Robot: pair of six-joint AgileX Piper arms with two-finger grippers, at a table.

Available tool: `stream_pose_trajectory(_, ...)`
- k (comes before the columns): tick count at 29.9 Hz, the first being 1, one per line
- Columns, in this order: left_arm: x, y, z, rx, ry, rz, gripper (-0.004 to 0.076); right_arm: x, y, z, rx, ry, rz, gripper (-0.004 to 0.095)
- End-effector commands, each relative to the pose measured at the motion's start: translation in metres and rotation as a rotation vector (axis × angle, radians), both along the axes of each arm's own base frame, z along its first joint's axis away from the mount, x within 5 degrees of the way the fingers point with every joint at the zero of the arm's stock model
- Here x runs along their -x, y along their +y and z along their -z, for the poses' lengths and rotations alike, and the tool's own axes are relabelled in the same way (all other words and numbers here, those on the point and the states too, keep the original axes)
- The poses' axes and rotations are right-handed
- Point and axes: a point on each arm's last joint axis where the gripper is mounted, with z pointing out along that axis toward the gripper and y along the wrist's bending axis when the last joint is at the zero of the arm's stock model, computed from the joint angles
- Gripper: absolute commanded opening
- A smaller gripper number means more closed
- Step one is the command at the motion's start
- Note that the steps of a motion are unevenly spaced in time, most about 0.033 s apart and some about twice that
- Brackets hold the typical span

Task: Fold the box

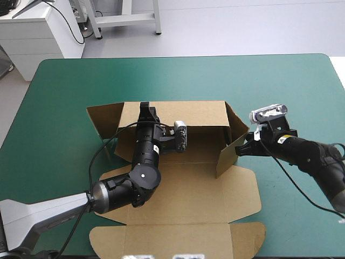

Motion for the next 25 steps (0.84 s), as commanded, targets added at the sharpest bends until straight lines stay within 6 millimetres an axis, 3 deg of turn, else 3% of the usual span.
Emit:
stream_pose_trajectory(1, 0.003, 0.005, -0.025, 0.035, -0.094, -0.009, -0.0008, 0.006, -0.006, -0.008, 0.002, -0.194, 0.032, -0.0019)
stream_pose_trajectory(7, 0.003, 0.005, -0.025, 0.035, -0.095, -0.008, -0.0008, 0.007, -0.005, -0.001, 0.076, -0.204, -0.034, 0.0041)
stream_pose_trajectory(10, 0.003, 0.005, -0.025, 0.035, -0.093, -0.005, -0.0008, 0.007, -0.004, 0.003, 0.130, -0.191, -0.096, 0.0179)
stream_pose_trajectory(15, 0.003, 0.004, -0.025, 0.036, -0.091, -0.001, -0.0008, 0.005, 0.001, 0.010, 0.201, -0.170, -0.214, 0.0498)
stream_pose_trajectory(17, 0.003, 0.004, -0.024, 0.036, -0.090, 0.003, -0.0008, 0.003, 0.005, 0.012, 0.211, -0.156, -0.276, 0.0559)
stream_pose_trajectory(21, 0.003, 0.003, -0.024, 0.037, -0.088, 0.008, -0.0008, -0.002, 0.013, 0.017, 0.184, -0.137, -0.371, 0.0563)
stream_pose_trajectory(25, 0.003, 0.003, -0.024, 0.037, -0.088, 0.008, -0.0008, -0.009, 0.016, 0.023, 0.139, -0.115, -0.350, 0.0563)
